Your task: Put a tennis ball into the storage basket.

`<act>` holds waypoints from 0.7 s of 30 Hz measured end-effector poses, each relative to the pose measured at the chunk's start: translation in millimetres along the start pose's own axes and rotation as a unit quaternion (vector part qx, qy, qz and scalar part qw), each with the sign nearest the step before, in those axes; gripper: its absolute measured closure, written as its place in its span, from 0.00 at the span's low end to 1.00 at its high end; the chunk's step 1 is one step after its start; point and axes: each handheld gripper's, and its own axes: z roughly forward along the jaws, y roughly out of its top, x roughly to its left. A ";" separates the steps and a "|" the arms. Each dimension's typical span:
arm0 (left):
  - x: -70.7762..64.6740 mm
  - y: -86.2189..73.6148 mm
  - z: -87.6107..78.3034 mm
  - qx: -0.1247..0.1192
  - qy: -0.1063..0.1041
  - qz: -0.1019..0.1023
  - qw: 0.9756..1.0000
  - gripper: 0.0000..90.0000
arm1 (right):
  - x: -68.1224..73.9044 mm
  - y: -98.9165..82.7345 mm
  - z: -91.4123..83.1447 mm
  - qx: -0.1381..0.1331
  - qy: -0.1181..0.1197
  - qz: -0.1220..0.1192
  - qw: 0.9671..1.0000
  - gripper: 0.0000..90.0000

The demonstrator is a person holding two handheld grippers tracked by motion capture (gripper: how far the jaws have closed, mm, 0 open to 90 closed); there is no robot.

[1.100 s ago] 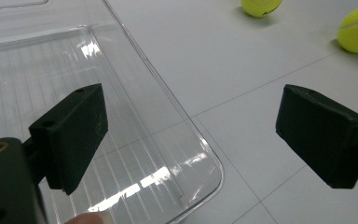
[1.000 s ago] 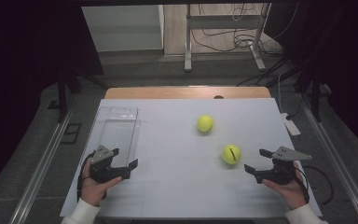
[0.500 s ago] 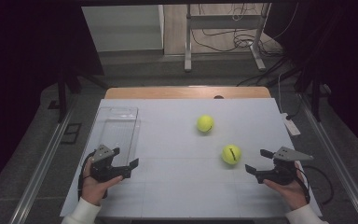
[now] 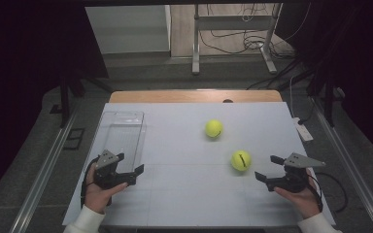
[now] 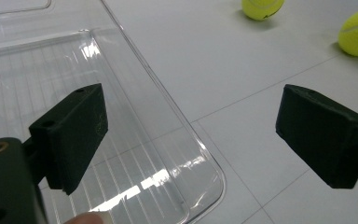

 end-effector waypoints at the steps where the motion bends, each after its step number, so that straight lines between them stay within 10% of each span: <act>1: -0.5 0.4 0.3 -0.001 -0.002 -0.002 1.000 0.11 | -0.1 -0.1 -0.1 0.000 0.000 0.001 1.000 0.11; 21: -7.7 9.8 4.0 0.007 -0.016 0.002 1.000 0.11 | -1.4 -1.2 -0.2 0.004 -0.001 0.005 1.000 0.11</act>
